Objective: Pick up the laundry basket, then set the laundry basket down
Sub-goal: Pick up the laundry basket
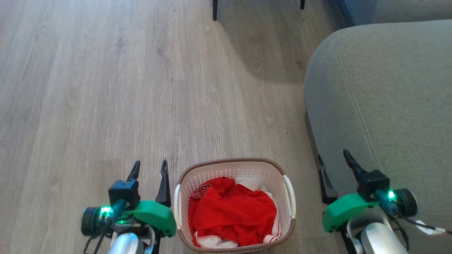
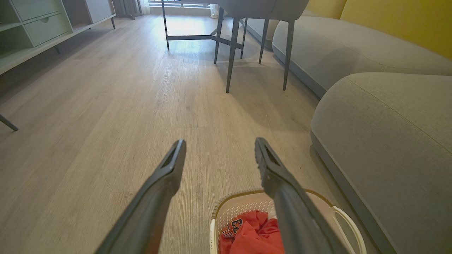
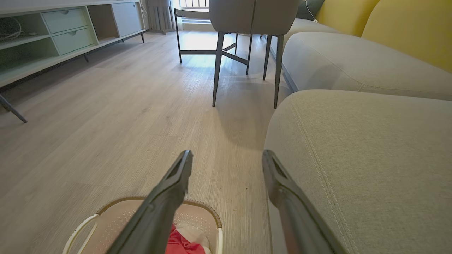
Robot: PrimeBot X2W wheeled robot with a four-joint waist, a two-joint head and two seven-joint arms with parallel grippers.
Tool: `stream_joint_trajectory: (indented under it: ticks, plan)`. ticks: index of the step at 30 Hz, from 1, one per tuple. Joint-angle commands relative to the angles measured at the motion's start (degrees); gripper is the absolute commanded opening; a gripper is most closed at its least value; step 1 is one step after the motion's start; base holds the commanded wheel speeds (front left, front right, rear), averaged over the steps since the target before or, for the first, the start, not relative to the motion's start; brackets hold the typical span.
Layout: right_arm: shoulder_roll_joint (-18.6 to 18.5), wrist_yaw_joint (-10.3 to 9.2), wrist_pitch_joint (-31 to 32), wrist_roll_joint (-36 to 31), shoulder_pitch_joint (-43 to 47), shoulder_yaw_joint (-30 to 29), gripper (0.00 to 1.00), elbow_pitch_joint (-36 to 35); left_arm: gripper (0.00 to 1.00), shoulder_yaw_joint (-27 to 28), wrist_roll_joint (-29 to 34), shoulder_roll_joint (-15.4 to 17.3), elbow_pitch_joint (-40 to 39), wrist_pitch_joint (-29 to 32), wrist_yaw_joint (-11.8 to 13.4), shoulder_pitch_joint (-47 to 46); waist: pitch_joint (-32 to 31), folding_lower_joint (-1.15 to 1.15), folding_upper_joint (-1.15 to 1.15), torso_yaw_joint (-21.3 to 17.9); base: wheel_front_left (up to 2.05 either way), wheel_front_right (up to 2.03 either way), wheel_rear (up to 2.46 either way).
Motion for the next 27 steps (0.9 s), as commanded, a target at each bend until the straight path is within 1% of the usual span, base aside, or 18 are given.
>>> stream_joint_trajectory:
  ticks: [1, 6, 10, 14, 18, 20, 22, 26, 27]
  plan:
    - [0.09, 0.41, -0.75, 0.40, -2.73, 0.98, 1.00, -1.50, 1.00, 1.63, -0.37, -0.12, -1.44, -0.55, -0.14, -2.39, 0.13, 0.00, 0.00, -0.02, 0.00, 0.00, 0.00]
    - [0.14, 0.41, -0.75, 0.74, -2.98, 1.35, 1.00, -0.69, 1.00, 1.49, -1.45, -0.12, -1.17, -0.55, -0.46, -2.79, 1.24, 0.00, 0.00, 0.13, 0.00, 0.00, 0.00]
    - [0.04, 0.41, -0.75, 2.90, -3.85, 1.48, 1.00, 0.95, 1.00, 0.79, -2.34, -0.12, 0.89, -0.55, -1.03, -3.74, 3.36, 0.00, 0.00, 0.23, 0.00, 0.00, 0.00]
    - [-0.05, 0.41, -0.75, 3.96, -5.99, 1.17, 1.00, 2.80, 1.00, -0.57, -1.78, -0.12, 3.29, -0.55, -1.33, -5.91, 7.28, 0.00, 0.00, 0.19, 0.00, 0.00, 0.00]
    - [-0.58, 0.41, -0.75, 3.55, -9.06, 1.26, 1.00, 5.78, 1.00, -1.79, -3.08, -0.12, 7.03, -0.55, -1.46, -9.24, 12.78, 0.00, 0.00, 0.49, 0.00, 0.00, 0.00]
    - [-1.04, 0.41, -0.75, 3.04, -10.80, 1.38, 1.00, 7.69, 1.00, -2.52, -3.96, -0.12, 9.27, -0.55, -1.55, -11.24, 15.53, 0.00, 0.00, 0.79, 0.00, 0.00, 0.00]
    - [-1.13, 0.41, -0.75, 3.43, -12.52, 1.48, 1.00, 9.67, 1.00, -3.22, -5.87, -0.12, 11.93, -0.55, -2.17, -13.32, 18.37, 0.00, 0.00, 1.13, 0.00, 0.00, 0.00]
    - [-1.53, 0.41, -0.75, 3.28, -16.34, 0.89, 1.00, 15.37, 1.00, -4.80, -6.38, -0.12, 17.58, -0.55, -2.80, -17.75, 23.25, 0.00, 0.00, 1.58, 0.00, 0.00, 0.00]
    - [-1.53, 0.41, -0.75, 3.28, -16.34, 0.89, 1.00, 15.37, 1.00, -4.80, -6.38, -0.12, 17.58, -0.55, -2.80, -17.75, 23.25, 0.00, 0.00, 1.58, 0.00, 0.00, 0.00]
